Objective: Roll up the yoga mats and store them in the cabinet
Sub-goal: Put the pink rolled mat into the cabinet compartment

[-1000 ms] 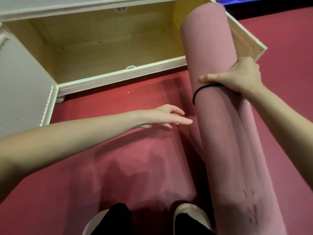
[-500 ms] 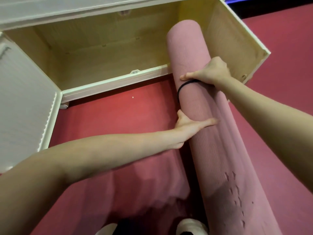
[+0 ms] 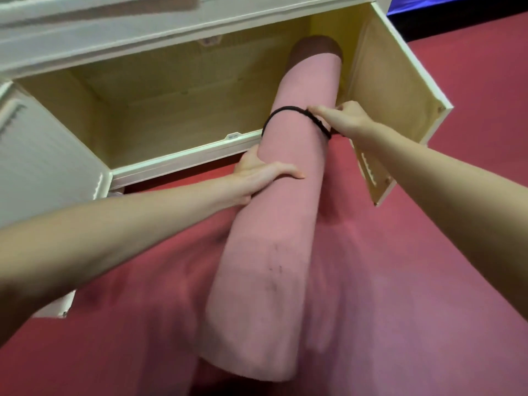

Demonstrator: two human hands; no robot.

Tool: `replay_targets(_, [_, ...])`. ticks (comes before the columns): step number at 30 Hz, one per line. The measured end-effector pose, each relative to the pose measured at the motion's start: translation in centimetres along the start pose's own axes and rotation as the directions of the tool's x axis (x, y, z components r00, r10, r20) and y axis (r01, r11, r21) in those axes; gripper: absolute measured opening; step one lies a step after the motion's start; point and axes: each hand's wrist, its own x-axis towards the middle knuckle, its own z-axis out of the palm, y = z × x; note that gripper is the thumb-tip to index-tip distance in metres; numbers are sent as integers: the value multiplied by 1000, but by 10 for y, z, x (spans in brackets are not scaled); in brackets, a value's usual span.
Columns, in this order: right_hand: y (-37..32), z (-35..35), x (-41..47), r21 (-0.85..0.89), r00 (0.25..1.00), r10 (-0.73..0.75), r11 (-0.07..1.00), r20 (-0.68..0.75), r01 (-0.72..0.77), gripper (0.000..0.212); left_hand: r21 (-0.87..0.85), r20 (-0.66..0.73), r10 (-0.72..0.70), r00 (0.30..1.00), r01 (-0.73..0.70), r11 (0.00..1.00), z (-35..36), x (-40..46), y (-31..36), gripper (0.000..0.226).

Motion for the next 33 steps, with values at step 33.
replay_targets(33, [-44, 68, 24, -821, 625, -708, 114, 328, 560, 109, 940, -64, 489, 870, -112, 323, -105, 8, -44, 121])
